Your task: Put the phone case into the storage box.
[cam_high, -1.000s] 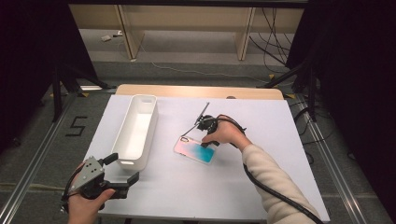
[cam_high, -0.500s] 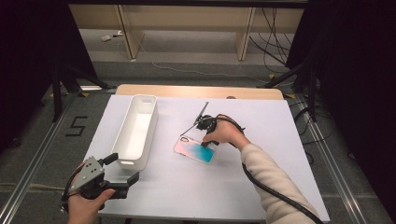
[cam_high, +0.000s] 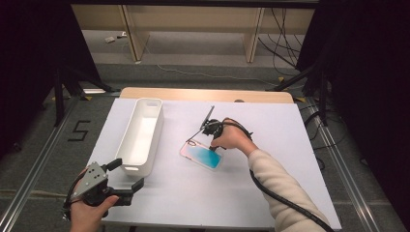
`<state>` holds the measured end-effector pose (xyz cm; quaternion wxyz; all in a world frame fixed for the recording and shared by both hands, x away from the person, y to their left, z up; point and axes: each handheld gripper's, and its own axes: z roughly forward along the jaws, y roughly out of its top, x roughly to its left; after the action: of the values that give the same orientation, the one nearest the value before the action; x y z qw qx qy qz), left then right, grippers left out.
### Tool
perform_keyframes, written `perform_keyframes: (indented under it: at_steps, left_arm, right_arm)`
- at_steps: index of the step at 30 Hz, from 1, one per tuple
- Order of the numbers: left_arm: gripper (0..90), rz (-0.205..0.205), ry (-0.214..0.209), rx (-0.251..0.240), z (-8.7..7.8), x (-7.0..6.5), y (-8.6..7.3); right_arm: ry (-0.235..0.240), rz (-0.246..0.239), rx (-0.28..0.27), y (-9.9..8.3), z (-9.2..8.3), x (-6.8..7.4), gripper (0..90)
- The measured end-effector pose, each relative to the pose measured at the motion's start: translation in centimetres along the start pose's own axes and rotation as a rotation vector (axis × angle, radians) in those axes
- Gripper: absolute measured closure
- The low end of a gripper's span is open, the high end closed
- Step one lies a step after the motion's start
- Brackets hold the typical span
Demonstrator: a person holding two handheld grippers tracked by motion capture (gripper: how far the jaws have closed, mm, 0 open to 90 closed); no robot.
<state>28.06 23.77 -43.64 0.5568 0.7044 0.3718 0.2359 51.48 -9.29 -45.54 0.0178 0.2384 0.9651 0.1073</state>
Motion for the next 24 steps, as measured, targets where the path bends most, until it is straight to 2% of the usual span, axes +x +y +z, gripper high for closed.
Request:
perform_keyframes:
  at_steps: [1, 2, 6, 7, 9, 11, 15, 20, 21, 24]
  left_arm:
    - [0.0, 0.000, 0.001, 0.001, 0.00, -0.01, 0.00]
    - [0.0, 0.001, 0.000, -0.001, -0.01, -0.01, 0.01]
    - [0.0, 0.004, -0.001, -0.001, -0.02, 0.00, 0.01]
    - [0.0, 0.004, -0.007, -0.007, 0.03, 0.03, -0.01]
    - [0.0, 0.004, -0.006, -0.006, 0.01, 0.03, -0.01]
    - [0.0, 0.004, -0.006, -0.005, 0.00, 0.04, -0.01]
    - [0.0, 0.005, -0.006, -0.006, 0.02, 0.02, 0.00]
    - [0.0, 0.000, -0.004, -0.007, -0.01, 0.02, -0.01]
    - [0.0, -0.001, -0.003, -0.007, 0.00, 0.04, -0.01]
    - [0.0, -0.001, -0.001, -0.004, -0.04, 0.04, 0.00]
  right_arm:
    - [0.000, 0.000, 0.000, 0.00, 0.00, 0.00, 88.2]
    - [0.000, 0.032, 0.006, 0.11, -0.04, 0.29, 88.3]
    - [-0.008, 0.018, 0.015, 0.22, -0.02, 0.40, 88.4]
    - [-0.021, -0.005, 0.017, 0.32, 0.04, 0.39, 88.2]
    - [-0.014, 0.015, 0.019, 0.45, 0.06, 0.69, 88.0]
    - [-0.024, 0.005, 0.017, 0.44, 0.08, 0.69, 88.0]
    - [-0.023, 0.031, 0.010, 0.35, 0.05, 0.71, 88.7]
    - [-0.043, 0.015, 0.020, 0.35, 0.04, 0.59, 89.2]
    - [-0.029, 0.037, 0.016, 0.39, 0.02, 0.80, 89.3]
    - [-0.038, 0.034, 0.003, 0.14, 0.01, 0.59, 89.5]
